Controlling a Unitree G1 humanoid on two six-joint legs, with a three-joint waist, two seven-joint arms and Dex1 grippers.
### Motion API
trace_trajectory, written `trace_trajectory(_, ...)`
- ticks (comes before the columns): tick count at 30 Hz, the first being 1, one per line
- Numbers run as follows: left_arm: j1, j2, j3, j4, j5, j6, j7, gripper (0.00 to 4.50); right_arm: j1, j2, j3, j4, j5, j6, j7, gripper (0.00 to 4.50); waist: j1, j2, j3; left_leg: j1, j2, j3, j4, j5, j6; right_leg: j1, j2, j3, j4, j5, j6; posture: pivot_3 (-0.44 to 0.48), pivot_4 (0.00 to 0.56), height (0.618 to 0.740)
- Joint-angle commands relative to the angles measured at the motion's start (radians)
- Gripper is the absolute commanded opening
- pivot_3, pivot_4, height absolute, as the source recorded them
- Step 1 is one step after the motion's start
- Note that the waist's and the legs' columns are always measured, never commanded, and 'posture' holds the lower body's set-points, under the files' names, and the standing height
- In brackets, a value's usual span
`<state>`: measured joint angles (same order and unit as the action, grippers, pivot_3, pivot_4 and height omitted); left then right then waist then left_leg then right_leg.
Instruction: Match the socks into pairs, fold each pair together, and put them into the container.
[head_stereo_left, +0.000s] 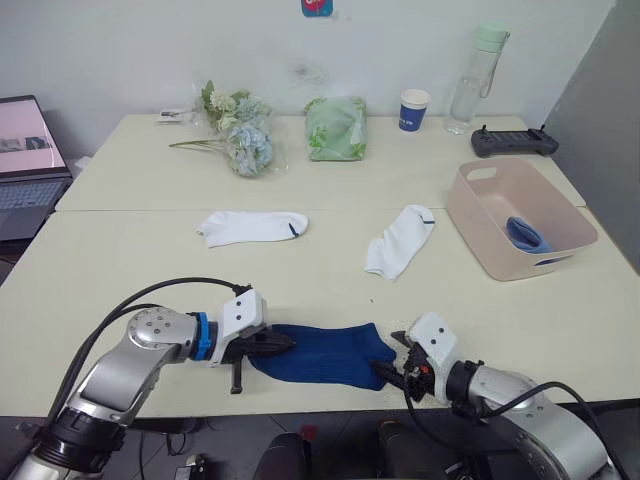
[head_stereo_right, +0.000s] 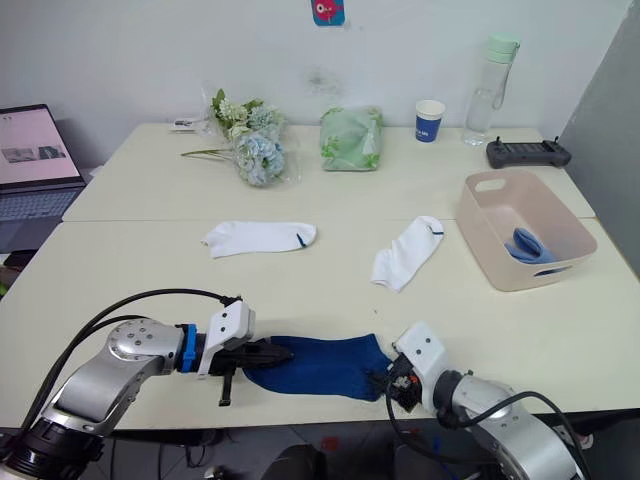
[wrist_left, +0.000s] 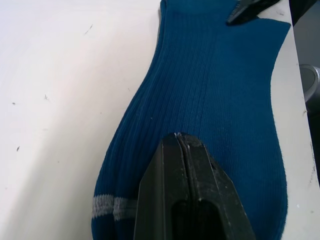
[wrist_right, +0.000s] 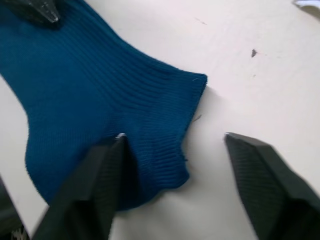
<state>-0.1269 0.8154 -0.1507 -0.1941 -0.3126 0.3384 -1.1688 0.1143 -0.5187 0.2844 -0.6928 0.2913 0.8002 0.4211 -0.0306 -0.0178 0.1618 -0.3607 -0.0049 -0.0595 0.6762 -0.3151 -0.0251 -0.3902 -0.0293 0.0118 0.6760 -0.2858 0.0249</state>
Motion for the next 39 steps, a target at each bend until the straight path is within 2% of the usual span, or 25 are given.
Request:
trace_trajectory(1, 0.002, -0.005, 0.01, -0.009, -0.001, -0.021, -0.002, 0.0, 0.004, -0.014, 0.029, -0.016, -0.006, -0.009, 0.022, 2.09, 0.0, 0.0, 0.0, 0.0, 0.0, 0.0, 0.0, 0.0, 0.0, 0.0, 0.0, 0.0, 0.0, 0.0, 0.0, 0.0, 0.15, 0.74)
trace_trajectory(7, -0.018, -0.047, 0.008, -0.004, -0.007, -0.012, 0.019, 0.0, -0.017, -0.089, -0.038, -0.034, -0.011, -0.06, 0.067, 0.02, 0.002, 0.0, 0.0, -0.001, -0.001, 0.0, 0.0, 0.0, 0.0, 0.0, 0.0, 0.0, -0.001, 0.0, 0.0, 0.0, 0.15, 0.74)
trace_trajectory(11, -0.029, -0.066, -0.002, -0.013, -0.004, -0.005, 0.023, 0.0, -0.057, -0.116, -0.121, -0.035, 0.039, -0.032, 0.104, 0.02, 0.003, 0.0, 0.001, -0.001, -0.001, 0.0, 0.0, 0.0, 0.0, 0.0, 0.0, 0.0, -0.001, 0.0, 0.0, 0.0, 0.15, 0.74)
trace_trajectory(15, -0.051, -0.098, -0.024, -0.009, 0.002, 0.002, 0.03, 0.0, -0.123, -0.191, -0.173, -0.072, 0.101, 0.038, 0.178, 0.02, 0.003, 0.0, 0.001, -0.001, -0.001, 0.0, 0.0, 0.0, 0.0, 0.0, 0.0, 0.0, 0.0, 0.0, 0.0, 0.0, 0.15, 0.74)
trace_trajectory(19, -0.085, -0.155, -0.067, -0.009, 0.009, 0.017, 0.046, 0.0, -0.181, -0.224, -0.144, -0.096, 0.149, 0.114, 0.21, 0.02, 0.004, 0.0, 0.001, -0.001, -0.001, -0.001, 0.0, 0.0, 0.0, 0.0, 0.0, -0.001, -0.001, 0.0, 0.0, 0.0, 0.15, 0.74)
trace_trajectory(23, -0.115, -0.193, -0.108, -0.005, 0.026, 0.032, 0.062, 0.0, -0.226, -0.206, -0.121, -0.1, 0.186, 0.186, 0.195, 0.02, 0.004, 0.0, 0.001, -0.001, -0.001, -0.001, 0.001, 0.0, 0.0, 0.0, 0.0, -0.001, 0.0, 0.0, 0.0, 0.0, 0.15, 0.74)
trace_trajectory(30, -0.103, -0.186, -0.14, 0.054, 0.089, 0.018, 0.08, 0.0, -0.313, -0.102, -0.147, -0.105, 0.313, 0.341, 0.153, 0.02, 0.002, 0.0, 0.001, -0.001, -0.001, -0.001, 0.0, 0.0, 0.0, 0.0, 0.0, -0.001, 0.0, 0.0, 0.0, 0.0, 0.15, 0.74)
trace_trajectory(33, -0.083, -0.176, -0.128, 0.071, 0.087, 0.022, 0.082, 0.0, -0.385, 0.017, -0.118, -0.06, 0.359, 0.42, 0.104, 0.02, -0.002, 0.0, 0.001, -0.001, -0.001, -0.001, 0.0, 0.0, 0.0, 0.0, 0.0, -0.001, 0.0, 0.0, 0.0, 0.0, 0.15, 0.74)
trace_trajectory(36, -0.078, -0.168, -0.08, 0.038, 0.03, 0.082, 0.083, 0.0, -0.428, 0.087, -0.092, -0.005, 0.368, 0.463, 0.077, 0.02, 0.0, 0.0, 0.001, 0.0, 0.0, -0.002, 0.0, 0.0, 0.0, 0.0, 0.0, -0.001, 0.001, 0.0, 0.0, 0.0, 0.15, 0.74)
trace_trajectory(39, -0.07, -0.115, -0.043, 0.015, -0.006, 0.109, 0.044, 0.0, -0.457, 0.118, -0.078, 0.035, 0.379, 0.488, 0.069, 0.02, 0.001, 0.0, 0.001, -0.001, -0.001, -0.003, 0.0, 0.0, 0.0, -0.001, 0.0, -0.002, 0.001, 0.0, 0.0, 0.0, 0.15, 0.74)
